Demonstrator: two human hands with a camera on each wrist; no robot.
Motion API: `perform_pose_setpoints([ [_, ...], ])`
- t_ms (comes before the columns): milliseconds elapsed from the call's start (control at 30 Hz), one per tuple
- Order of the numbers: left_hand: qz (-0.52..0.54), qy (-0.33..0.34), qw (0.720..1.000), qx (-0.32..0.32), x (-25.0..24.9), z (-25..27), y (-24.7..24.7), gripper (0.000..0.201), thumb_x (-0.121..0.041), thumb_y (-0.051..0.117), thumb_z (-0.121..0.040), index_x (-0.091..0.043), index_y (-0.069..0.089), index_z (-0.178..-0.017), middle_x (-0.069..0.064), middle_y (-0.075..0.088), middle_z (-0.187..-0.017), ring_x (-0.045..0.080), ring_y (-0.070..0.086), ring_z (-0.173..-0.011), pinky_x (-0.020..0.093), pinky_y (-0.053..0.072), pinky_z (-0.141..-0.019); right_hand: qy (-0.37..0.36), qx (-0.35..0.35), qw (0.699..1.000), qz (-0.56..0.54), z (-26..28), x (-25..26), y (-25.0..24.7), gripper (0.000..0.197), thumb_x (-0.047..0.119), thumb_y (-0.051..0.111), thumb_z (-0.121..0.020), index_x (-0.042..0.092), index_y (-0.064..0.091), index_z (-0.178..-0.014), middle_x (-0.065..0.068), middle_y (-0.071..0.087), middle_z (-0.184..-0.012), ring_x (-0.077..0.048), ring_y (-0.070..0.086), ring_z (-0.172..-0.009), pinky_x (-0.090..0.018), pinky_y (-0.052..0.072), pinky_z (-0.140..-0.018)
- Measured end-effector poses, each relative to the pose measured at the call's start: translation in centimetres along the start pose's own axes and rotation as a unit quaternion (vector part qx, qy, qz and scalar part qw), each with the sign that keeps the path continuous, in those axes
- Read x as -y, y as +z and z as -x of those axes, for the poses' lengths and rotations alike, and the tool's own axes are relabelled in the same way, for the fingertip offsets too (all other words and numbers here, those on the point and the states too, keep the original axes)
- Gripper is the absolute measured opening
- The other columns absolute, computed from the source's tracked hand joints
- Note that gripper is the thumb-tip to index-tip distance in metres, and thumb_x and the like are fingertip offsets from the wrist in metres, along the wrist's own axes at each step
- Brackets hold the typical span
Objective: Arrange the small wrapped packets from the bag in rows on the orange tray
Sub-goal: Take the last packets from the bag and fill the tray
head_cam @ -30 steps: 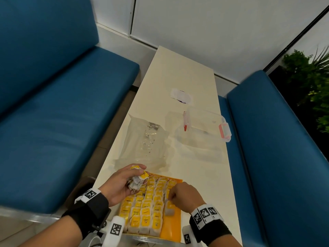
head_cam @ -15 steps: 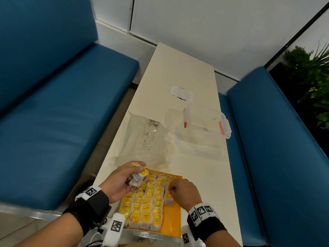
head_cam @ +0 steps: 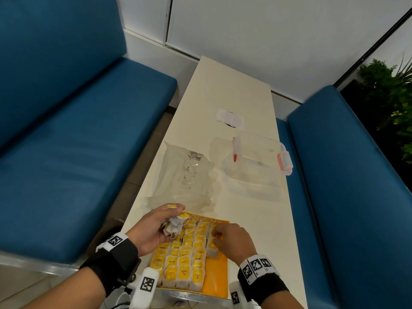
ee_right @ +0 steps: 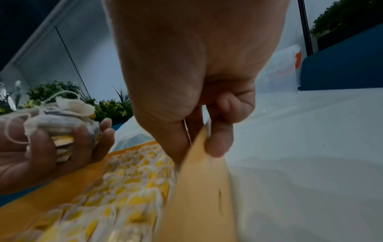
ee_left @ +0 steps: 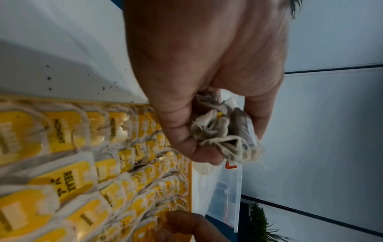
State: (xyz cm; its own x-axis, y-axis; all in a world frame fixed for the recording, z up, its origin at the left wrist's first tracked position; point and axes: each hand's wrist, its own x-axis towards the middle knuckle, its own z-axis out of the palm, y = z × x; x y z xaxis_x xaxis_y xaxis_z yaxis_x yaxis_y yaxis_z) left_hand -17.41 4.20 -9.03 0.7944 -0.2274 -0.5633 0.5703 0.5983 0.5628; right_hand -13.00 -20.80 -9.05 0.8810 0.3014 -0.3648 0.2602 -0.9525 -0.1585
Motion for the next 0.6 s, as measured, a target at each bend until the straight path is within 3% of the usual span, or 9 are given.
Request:
perform_pose_setpoints([
  [100,-0.003,-0.007,1.0,-0.002,0.1,0.0,0.1,0.035,-0.027,0.075,-0.086,-0.015,0.074,-0.118,0.01,0.069,-0.094,0.029,0.066,-0.095,0.033,0.054,-0.066,0.003,-0.029,0.999,0.018,1.1,0.5,-2.3,0.032,0.045,0.056,-0.089,0.034,0.064,-0.119,0.013,0.063,-0.117,-0.013,0.062,-0.106,-0.028,0.048,-0.084],
  [167,-0.013,-0.005,1.0,0.0,0.2,0.0,0.2,0.038,-0.029,0.077,-0.084,-0.015,0.073,-0.119,0.011,0.068,-0.096,0.031,0.066,-0.099,0.034,0.054,-0.069,0.003,-0.077,0.997,-0.009,1.8,1.6,-4.1,0.031,0.05,0.058,-0.088,0.035,0.065,-0.114,0.013,0.063,-0.109,-0.008,0.062,-0.098,-0.026,0.05,-0.08],
  [267,-0.028,0.001,1.0,0.011,0.3,-0.1,0.7,0.04,-0.029,0.078,-0.084,-0.013,0.072,-0.12,0.013,0.069,-0.099,0.03,0.065,-0.095,0.034,0.054,-0.07,0.01,-0.111,0.968,-0.225,2.3,4.2,-6.0,0.024,0.047,0.073,-0.081,0.031,0.072,-0.099,0.013,0.068,-0.091,-0.001,0.061,-0.075,-0.021,0.052,-0.071],
  [333,-0.042,0.012,0.999,0.02,0.4,-0.1,1.1,0.039,-0.03,0.076,-0.086,-0.013,0.07,-0.121,0.014,0.067,-0.097,0.025,0.065,-0.082,0.032,0.053,-0.066,0.015,-0.068,0.929,-0.363,2.1,5.8,-6.7,0.021,0.041,0.078,-0.08,0.026,0.073,-0.094,0.005,0.071,-0.088,-0.005,0.065,-0.064,-0.023,0.055,-0.065],
  [400,-0.046,0.019,0.998,0.033,0.5,-0.2,1.4,0.038,-0.031,0.074,-0.088,-0.011,0.068,-0.12,0.015,0.064,-0.091,0.021,0.061,-0.07,0.031,0.049,-0.063,0.014,-0.018,0.899,-0.437,2.0,6.9,-6.9,0.023,0.035,0.081,-0.08,0.021,0.072,-0.096,-0.002,0.072,-0.092,-0.014,0.068,-0.062,-0.021,0.051,-0.059],
  [500,-0.049,0.028,0.998,0.037,0.6,-0.4,1.5,0.044,-0.036,0.074,-0.087,-0.007,0.067,-0.12,0.015,0.059,-0.088,0.02,0.058,-0.068,0.031,0.047,-0.065,0.004,-0.018,0.914,-0.405,1.5,7.5,-6.3,0.028,0.035,0.086,-0.071,0.027,0.072,-0.094,0.004,0.072,-0.094,-0.002,0.063,-0.064,-0.017,0.049,-0.065],
  [600,-0.059,0.032,0.997,0.037,0.6,-0.3,1.7,0.045,-0.039,0.074,-0.087,-0.008,0.068,-0.119,0.014,0.06,-0.088,0.019,0.058,-0.068,0.03,0.048,-0.065,-0.001,-0.059,0.925,-0.376,1.1,7.6,-5.5,0.01,0.033,0.081,-0.077,0.032,0.071,-0.079,0.007,0.072,-0.086,-0.002,0.062,-0.063,-0.019,0.048,-0.064],
])
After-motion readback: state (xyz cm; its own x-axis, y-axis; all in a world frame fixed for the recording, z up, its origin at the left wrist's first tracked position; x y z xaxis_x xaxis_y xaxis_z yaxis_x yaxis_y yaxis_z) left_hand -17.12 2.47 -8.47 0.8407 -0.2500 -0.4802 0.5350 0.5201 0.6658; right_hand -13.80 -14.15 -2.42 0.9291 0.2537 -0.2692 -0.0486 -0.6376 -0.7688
